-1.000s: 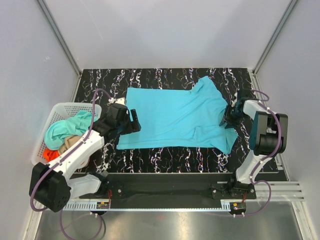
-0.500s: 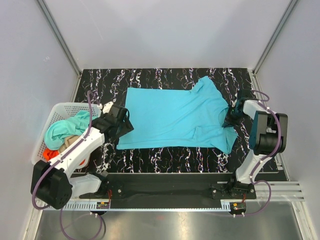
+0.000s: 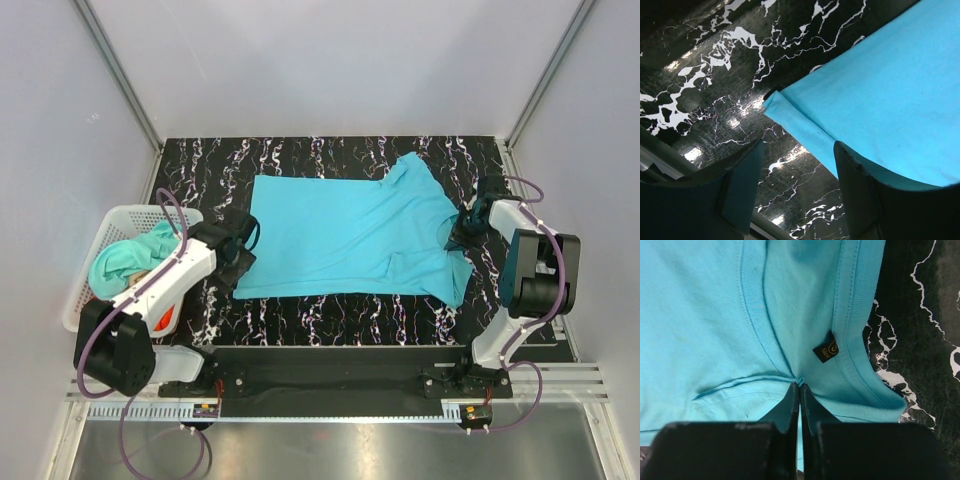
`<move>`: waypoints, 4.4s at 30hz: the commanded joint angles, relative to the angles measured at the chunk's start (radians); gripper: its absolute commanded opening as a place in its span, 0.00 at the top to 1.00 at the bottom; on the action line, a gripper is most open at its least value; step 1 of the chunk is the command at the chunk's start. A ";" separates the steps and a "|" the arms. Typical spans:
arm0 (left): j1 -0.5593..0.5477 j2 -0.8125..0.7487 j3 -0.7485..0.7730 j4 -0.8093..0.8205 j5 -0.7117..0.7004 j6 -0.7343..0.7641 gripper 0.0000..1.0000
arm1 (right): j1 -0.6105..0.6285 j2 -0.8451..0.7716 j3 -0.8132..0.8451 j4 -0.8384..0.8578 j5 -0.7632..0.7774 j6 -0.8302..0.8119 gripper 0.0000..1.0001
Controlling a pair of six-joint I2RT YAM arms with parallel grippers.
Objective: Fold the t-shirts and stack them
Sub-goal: Flatten the tshirt out
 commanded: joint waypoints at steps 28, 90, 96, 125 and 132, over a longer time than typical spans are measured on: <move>0.022 0.072 -0.013 0.014 -0.004 -0.106 0.26 | 0.007 0.005 -0.035 0.017 0.037 0.049 0.74; 0.021 0.098 -0.012 0.008 0.004 -0.135 0.30 | 0.019 -0.087 0.024 -0.020 0.065 0.043 1.00; 0.021 0.129 -0.030 0.008 0.053 -0.195 0.36 | 0.021 -0.161 0.029 -0.024 0.023 0.049 1.00; 0.051 0.291 0.037 -0.037 0.007 -0.315 0.46 | 0.024 -0.244 0.017 -0.005 -0.056 0.016 1.00; 0.057 0.302 0.051 -0.037 0.010 -0.301 0.55 | 0.026 -0.241 0.013 0.000 -0.055 0.014 1.00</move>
